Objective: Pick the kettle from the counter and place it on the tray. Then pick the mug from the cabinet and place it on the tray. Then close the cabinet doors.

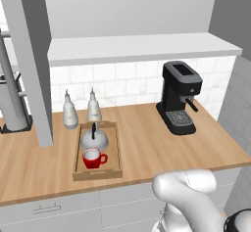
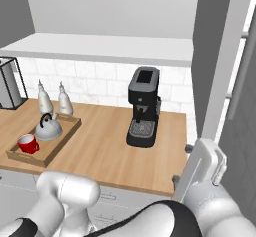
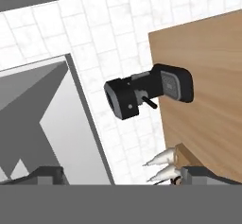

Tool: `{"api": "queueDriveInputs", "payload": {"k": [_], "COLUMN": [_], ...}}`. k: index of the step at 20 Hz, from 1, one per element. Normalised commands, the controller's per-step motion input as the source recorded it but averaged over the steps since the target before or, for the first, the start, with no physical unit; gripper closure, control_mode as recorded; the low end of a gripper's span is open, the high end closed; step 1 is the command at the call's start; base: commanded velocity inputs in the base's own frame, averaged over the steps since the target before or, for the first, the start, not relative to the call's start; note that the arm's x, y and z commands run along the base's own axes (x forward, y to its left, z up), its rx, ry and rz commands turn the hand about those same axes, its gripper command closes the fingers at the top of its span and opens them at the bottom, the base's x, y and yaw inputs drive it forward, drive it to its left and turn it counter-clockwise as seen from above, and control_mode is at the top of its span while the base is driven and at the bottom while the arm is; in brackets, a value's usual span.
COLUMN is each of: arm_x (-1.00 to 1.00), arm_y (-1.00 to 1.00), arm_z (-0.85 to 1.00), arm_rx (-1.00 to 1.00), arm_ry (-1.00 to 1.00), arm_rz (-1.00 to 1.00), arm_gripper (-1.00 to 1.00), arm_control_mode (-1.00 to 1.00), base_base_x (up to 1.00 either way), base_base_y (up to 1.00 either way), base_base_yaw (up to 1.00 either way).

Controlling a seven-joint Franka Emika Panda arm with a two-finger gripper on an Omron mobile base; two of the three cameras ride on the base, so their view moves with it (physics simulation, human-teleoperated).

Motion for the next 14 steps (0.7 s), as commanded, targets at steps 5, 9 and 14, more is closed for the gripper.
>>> {"api": "queueDriveInputs", "payload": {"k": [5,9,14], "arm_x": [-0.27,-0.33,-0.15], "arm_y": [-0.07,-0.29,-0.38], "arm_z": [0.00,0.01,0.04], "arm_rx": [0.01,0.02,0.02], "arm_ry": [-0.13,-0.08,0.00], "arm_rz": [0.00,0.00,0.00], "arm_gripper": [-1.00,-1.00,-1.00], "arm_control_mode": [-1.00,-1.00,-1.00], "base_base_x": [0.00,0.00,0.00], "base_base_y": [0.00,0.00,0.00], "base_base_yaw": [0.00,0.00,0.00]}}
